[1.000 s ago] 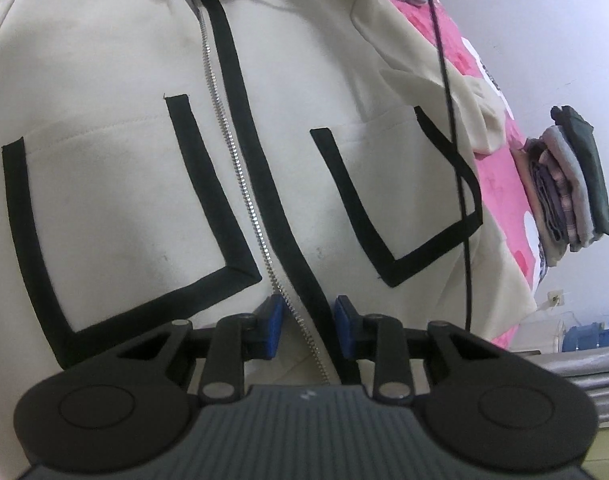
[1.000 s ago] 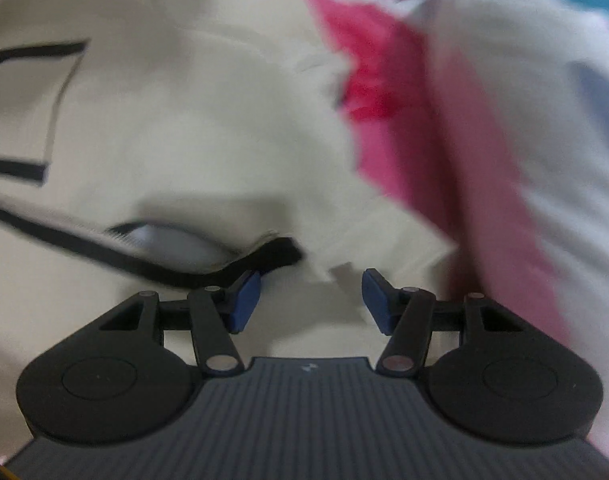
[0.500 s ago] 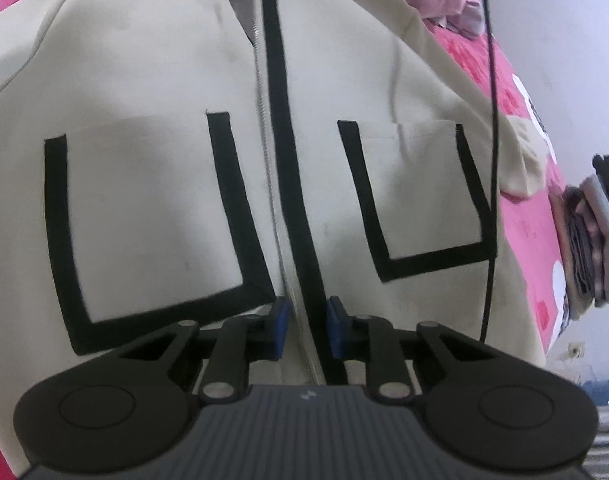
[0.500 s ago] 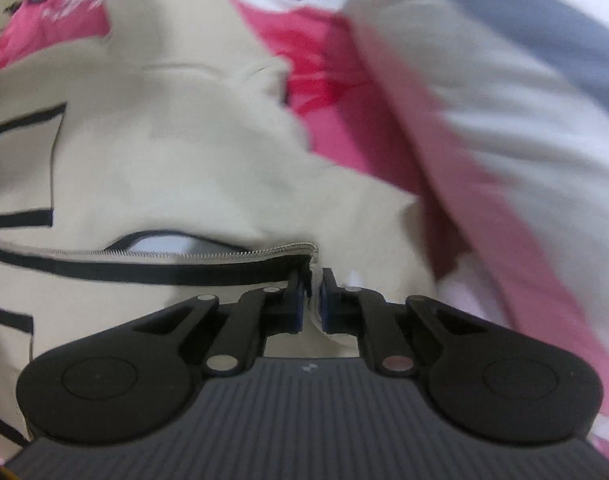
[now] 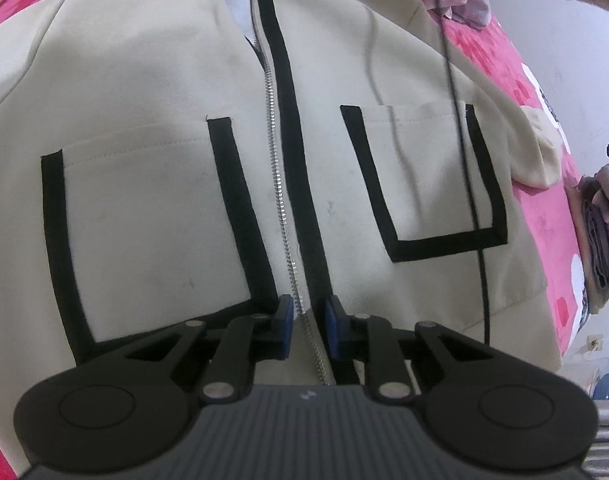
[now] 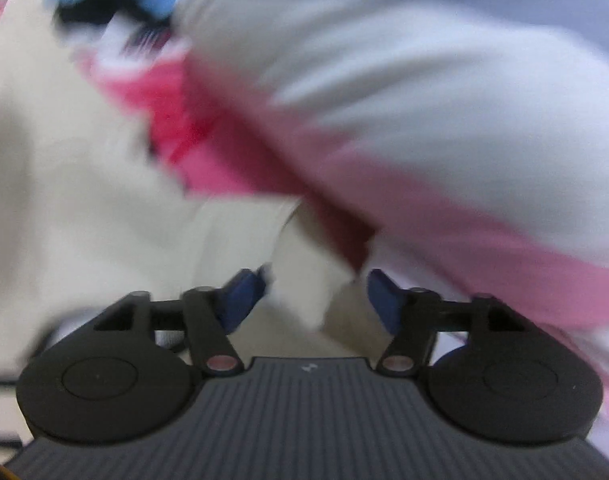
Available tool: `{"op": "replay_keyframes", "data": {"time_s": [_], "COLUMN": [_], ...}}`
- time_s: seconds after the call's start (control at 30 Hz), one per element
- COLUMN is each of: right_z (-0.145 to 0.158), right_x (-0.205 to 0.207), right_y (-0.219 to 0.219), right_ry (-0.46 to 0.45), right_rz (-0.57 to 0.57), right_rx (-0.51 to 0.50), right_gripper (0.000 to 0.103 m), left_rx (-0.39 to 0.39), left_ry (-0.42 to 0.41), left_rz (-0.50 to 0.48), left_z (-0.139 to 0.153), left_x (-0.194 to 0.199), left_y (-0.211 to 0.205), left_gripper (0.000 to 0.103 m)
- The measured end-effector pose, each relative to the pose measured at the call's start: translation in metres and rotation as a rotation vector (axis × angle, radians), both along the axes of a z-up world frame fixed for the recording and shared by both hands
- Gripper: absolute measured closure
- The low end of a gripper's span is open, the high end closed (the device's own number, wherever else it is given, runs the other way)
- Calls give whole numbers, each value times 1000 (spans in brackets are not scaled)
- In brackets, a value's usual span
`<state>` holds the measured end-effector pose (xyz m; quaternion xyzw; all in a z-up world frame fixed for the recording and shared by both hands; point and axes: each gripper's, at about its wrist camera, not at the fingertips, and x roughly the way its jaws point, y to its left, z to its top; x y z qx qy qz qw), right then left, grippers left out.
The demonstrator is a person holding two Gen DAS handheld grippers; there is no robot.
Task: Fold clothes
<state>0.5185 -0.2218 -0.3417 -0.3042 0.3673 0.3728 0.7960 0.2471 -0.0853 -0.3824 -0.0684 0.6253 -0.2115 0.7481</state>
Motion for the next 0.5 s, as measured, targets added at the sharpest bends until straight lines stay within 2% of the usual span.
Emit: {"op": "replay_keyframes", "data": {"time_s": [0.1,0.17,0.27,0.37,0.43,0.5], "right_z": [35,62,96,115,118,105], "right_x": [-10,-25,-62,-120,-166,-210], "right_y": [-24,-47,-91,-135,-169,-195], "right_ry": [-40,-71,-62,-15,58,148], "right_rz": [-114,-206,-391,-578,-720,-867], "right_rx": [117,196,320,389,429,458], "right_gripper": [20,20,20,20,20,20], "left_rx": [-1,-2,3,-5,-24,-45], "left_ry": [4,5,3,-12,-35,-62], "left_rz": [-15,-31,-60,-80,-94,-107], "left_z": [1,2,5,15,22,31], "left_x": [3,2,0,-5,-7,-8], "left_y": [4,6,7,13,14,15], "left_gripper": [84,84,84,84,83,83]}}
